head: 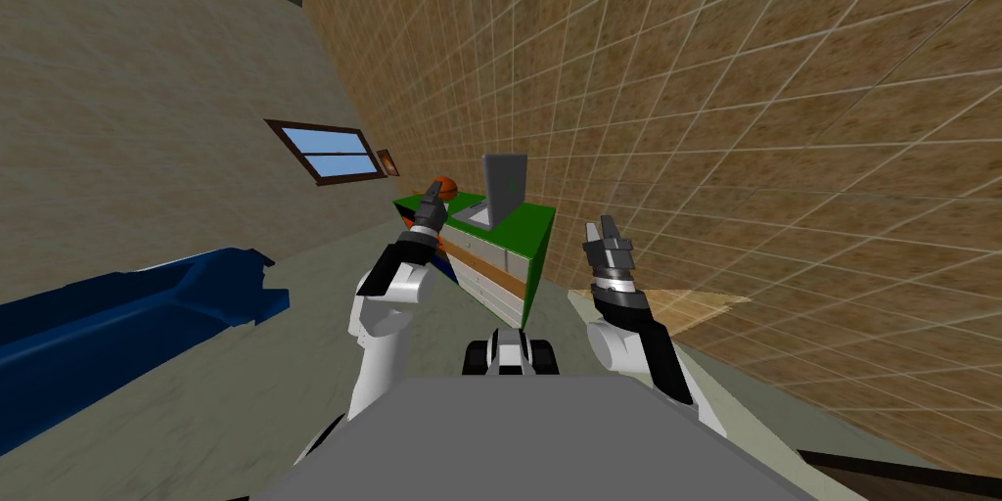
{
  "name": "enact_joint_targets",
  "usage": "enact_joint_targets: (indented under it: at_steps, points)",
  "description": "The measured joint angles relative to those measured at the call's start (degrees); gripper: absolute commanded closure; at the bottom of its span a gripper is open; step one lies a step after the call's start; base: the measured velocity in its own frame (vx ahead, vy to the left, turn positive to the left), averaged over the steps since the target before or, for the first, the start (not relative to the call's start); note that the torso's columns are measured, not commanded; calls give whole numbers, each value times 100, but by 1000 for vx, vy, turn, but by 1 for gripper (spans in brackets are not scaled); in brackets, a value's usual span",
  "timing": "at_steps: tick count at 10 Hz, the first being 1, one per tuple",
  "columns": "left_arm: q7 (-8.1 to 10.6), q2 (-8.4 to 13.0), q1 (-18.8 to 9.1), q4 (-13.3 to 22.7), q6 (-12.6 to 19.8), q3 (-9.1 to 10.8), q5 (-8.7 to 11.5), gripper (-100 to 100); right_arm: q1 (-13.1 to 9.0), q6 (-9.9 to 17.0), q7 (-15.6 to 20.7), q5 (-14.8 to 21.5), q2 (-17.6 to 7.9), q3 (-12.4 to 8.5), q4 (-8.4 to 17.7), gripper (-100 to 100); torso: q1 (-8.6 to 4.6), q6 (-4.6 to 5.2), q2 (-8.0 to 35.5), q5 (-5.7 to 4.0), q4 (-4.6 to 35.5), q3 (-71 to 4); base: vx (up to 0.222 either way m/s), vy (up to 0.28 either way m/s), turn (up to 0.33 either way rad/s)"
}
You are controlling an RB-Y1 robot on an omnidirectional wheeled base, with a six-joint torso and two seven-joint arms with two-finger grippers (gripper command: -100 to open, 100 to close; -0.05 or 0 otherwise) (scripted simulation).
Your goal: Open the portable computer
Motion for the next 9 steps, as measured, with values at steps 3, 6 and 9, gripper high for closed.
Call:
enact_joint_targets:
  at_steps: [3,6,9]
  points:
    - [-80,19,-284,-79,453,10,29,-100,0,0,0,0,0,0,0,0,7,-1,1,2,0,1,5,54,-27]
    - [-147,46,-615,-95,917,32,64,-100,0,0,0,0,0,0,0,0,4,-1,-4,1,-1,-2,16,50,-30]
    - [-217,49,-931,-121,1385,33,76,-100,0,0,0,0,0,0,0,0,3,-1,2,1,1,2,8,43,-33]
